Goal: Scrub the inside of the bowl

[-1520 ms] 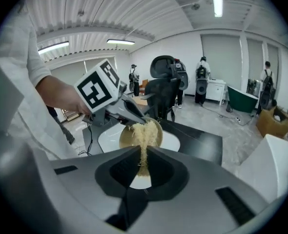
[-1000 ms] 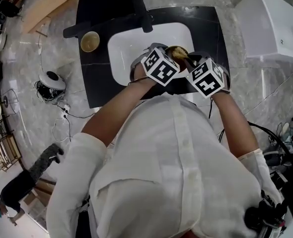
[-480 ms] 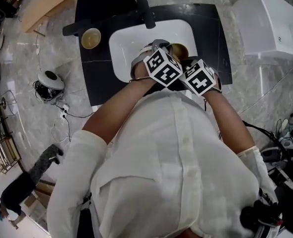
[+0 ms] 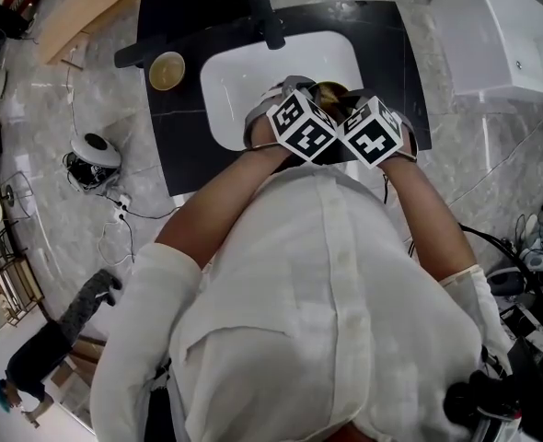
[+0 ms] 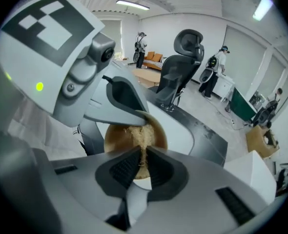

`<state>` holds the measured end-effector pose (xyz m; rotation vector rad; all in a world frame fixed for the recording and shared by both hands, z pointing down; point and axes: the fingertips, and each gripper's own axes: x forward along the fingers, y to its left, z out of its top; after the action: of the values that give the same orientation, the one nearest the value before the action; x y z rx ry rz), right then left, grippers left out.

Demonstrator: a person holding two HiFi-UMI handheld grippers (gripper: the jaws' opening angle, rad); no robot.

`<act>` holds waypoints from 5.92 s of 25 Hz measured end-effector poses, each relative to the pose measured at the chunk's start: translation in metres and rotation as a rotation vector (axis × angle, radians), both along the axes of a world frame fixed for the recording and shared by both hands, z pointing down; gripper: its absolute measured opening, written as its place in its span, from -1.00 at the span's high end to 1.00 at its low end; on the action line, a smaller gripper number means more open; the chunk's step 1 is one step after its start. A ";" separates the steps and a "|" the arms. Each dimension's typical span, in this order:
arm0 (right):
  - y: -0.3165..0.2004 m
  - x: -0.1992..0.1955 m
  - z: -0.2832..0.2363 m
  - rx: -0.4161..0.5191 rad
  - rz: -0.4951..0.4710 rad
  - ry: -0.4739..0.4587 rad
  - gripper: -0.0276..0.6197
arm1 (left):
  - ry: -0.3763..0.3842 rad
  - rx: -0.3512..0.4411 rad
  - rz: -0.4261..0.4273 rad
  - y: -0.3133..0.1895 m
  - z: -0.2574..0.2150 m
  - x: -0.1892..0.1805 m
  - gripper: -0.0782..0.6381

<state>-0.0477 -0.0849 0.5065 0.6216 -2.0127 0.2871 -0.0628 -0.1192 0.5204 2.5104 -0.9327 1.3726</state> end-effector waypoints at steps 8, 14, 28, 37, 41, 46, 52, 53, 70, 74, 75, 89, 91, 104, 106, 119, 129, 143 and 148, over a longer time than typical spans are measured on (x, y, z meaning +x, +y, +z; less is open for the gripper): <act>-0.002 0.016 0.000 0.052 -0.038 0.127 0.82 | -0.043 0.012 0.002 0.000 0.007 -0.003 0.75; 0.013 0.019 0.016 0.005 -0.067 0.153 0.82 | -0.031 0.038 -0.009 -0.005 -0.001 0.003 0.73; 0.016 0.001 0.010 -0.048 -0.054 -0.049 0.82 | 0.034 0.004 -0.041 0.001 -0.004 0.014 0.75; -0.004 0.025 0.004 0.093 -0.036 0.103 0.82 | 0.063 -0.017 -0.058 0.006 -0.003 0.021 0.75; 0.001 0.026 0.006 0.073 -0.067 0.119 0.82 | 0.023 0.020 -0.040 -0.001 -0.005 0.025 0.75; 0.013 0.028 0.007 0.012 -0.063 0.092 0.82 | -0.032 0.062 -0.026 -0.002 -0.004 0.020 0.75; 0.018 0.035 0.021 -0.044 -0.052 0.081 0.82 | -0.038 0.071 -0.039 -0.006 -0.003 0.020 0.74; 0.022 0.032 0.023 -0.070 -0.057 0.060 0.82 | -0.033 0.070 -0.043 -0.007 -0.003 0.020 0.73; -0.006 0.039 0.006 -0.020 0.027 0.015 0.82 | -0.041 0.057 -0.012 0.002 0.003 0.024 0.75; 0.002 0.037 0.012 -0.055 0.043 -0.012 0.82 | -0.050 0.071 -0.015 0.004 0.003 0.019 0.74; 0.006 0.038 0.015 -0.069 0.054 -0.023 0.82 | -0.047 0.068 -0.021 0.004 0.003 0.018 0.74; 0.025 0.027 -0.022 -0.090 0.038 -0.458 0.82 | 0.341 -0.209 -0.304 -0.014 0.008 -0.025 0.75; 0.013 0.042 -0.043 -0.036 0.084 -0.527 0.82 | 0.446 -0.272 -0.362 -0.016 0.005 -0.029 0.75; -0.031 0.076 -0.071 0.008 0.169 -0.692 0.82 | 0.989 -0.584 -0.249 0.001 -0.036 -0.005 0.75; -0.031 0.069 -0.071 -0.006 0.143 -0.706 0.82 | 1.028 -0.611 -0.214 0.003 -0.039 -0.003 0.75; -0.016 0.046 -0.110 0.051 -0.061 -0.757 0.82 | 1.188 -0.833 -0.203 0.018 -0.047 0.003 0.75; 0.011 0.039 -0.141 0.099 -0.189 -0.799 0.82 | 1.295 -0.868 -0.270 0.009 -0.051 -0.002 0.75; 0.063 0.012 -0.118 0.007 -0.354 -0.820 0.82 | 1.510 -0.855 -0.237 -0.002 -0.083 -0.003 0.75; 0.058 0.012 -0.093 -0.012 -0.358 -0.749 0.82 | 1.507 -0.866 -0.188 0.002 -0.091 0.004 0.75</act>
<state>-0.0358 -0.0266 0.4135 0.1263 -2.7836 0.3449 -0.0593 -0.1168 0.4297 1.8174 -0.1167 -0.3393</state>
